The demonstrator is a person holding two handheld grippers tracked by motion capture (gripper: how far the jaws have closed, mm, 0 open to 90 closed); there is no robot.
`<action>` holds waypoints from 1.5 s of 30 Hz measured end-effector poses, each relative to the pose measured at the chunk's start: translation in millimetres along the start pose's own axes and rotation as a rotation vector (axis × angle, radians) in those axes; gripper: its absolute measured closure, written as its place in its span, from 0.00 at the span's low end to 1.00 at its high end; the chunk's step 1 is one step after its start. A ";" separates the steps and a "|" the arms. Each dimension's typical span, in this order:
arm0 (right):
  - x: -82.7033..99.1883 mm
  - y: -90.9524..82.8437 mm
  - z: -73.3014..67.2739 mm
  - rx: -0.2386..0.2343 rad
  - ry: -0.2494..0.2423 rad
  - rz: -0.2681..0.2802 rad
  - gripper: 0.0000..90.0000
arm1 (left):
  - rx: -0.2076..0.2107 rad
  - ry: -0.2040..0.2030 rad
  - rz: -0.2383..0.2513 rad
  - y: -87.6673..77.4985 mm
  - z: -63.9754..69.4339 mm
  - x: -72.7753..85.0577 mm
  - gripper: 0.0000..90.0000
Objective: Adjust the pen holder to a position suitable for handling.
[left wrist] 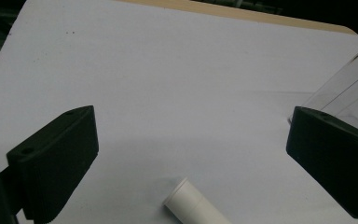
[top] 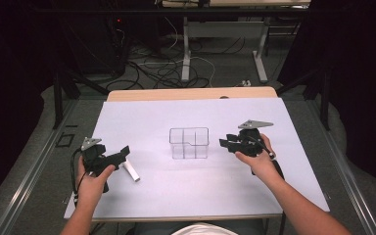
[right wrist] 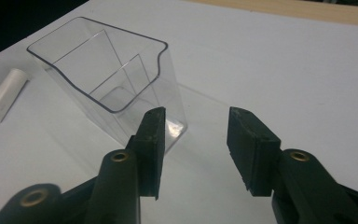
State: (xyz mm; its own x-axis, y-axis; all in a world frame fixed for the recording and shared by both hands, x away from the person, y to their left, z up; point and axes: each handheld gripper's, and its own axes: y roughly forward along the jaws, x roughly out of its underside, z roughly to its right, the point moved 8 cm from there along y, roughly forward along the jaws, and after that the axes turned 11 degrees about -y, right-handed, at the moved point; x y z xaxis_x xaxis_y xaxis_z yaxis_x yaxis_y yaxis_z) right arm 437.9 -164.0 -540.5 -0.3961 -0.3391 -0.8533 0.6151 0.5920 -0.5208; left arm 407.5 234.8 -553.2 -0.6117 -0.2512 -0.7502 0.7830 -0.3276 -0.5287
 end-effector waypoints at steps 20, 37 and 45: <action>37.7 -37.8 40.9 0.107 0.054 0.040 0.21 | 0.039 -0.027 0.060 -12.8 13.0 -7.0 0.02; 46.9 -34.4 52.2 0.225 0.061 -0.011 0.00 | 0.036 -0.047 0.027 -10.3 24.7 2.0 0.18; 45.8 -33.7 51.3 0.227 0.051 0.004 0.00 | 0.035 -0.103 -0.007 -8.5 27.2 7.8 0.24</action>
State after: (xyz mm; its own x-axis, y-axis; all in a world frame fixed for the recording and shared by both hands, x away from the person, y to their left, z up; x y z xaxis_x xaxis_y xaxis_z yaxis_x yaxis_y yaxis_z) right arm 434.0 -236.9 -563.4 -0.4241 -0.2960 -0.8559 0.7518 0.4119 -0.5149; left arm 393.0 210.9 -543.7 -0.6268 -0.3407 -0.7007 0.7754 -0.3611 -0.5180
